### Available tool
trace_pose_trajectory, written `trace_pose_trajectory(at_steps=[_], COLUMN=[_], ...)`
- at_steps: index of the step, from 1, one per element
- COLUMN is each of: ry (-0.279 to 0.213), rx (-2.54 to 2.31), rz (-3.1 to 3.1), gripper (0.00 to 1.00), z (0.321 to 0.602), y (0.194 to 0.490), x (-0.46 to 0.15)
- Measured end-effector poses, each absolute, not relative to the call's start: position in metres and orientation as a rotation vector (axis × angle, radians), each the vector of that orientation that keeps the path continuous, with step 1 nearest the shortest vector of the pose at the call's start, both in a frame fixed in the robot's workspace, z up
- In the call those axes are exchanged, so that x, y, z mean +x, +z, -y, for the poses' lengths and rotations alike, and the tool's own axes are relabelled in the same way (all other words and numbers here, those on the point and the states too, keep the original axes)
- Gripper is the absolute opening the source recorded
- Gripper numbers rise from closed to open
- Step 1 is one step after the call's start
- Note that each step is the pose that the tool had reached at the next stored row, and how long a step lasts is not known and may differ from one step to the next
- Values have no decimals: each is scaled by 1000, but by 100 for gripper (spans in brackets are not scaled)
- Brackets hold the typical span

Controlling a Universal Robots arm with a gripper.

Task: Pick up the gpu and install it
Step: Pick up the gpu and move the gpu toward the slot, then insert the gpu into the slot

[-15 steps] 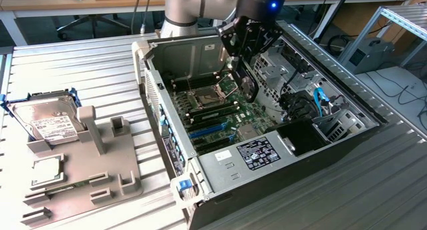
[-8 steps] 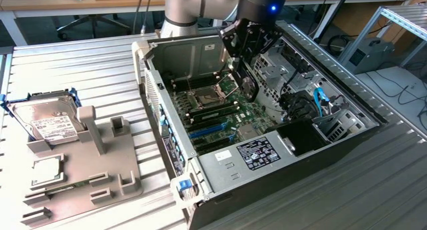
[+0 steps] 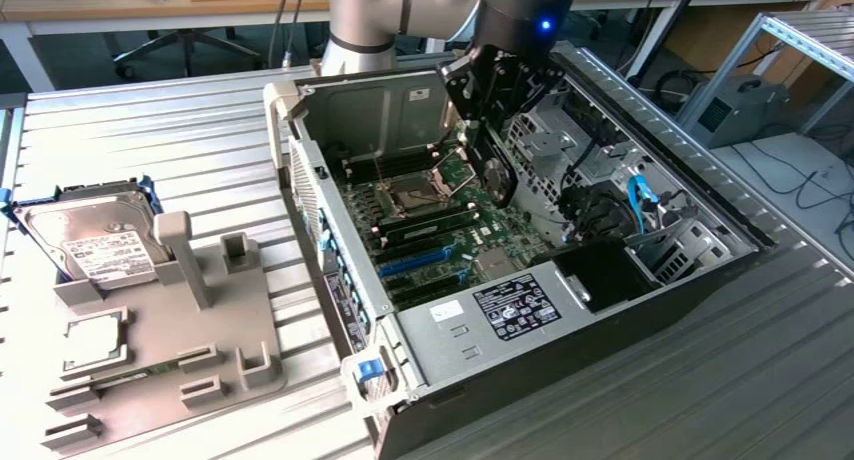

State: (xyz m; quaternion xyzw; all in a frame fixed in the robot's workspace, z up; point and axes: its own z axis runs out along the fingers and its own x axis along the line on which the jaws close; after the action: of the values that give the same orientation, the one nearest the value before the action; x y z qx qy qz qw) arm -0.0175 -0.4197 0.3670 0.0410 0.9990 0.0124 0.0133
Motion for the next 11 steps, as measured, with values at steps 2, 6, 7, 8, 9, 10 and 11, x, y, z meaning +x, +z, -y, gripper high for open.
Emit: trace_pose_trajectory(at_steps=[2,6,7,8,9,10,11], ry=[38,39,39,39,39,39,39], rx=[128,128,128,128,128,124,113], rz=[-3112,-3112,-3112,-3112,-3112,-3112,-3113], gripper=[27,27,27,27,27,27,27], z=[420,420,420,420,420,420,420], y=[367,367,367,367,367,367,367], x=[-17,-17,-17,-17,-17,-17,-17])
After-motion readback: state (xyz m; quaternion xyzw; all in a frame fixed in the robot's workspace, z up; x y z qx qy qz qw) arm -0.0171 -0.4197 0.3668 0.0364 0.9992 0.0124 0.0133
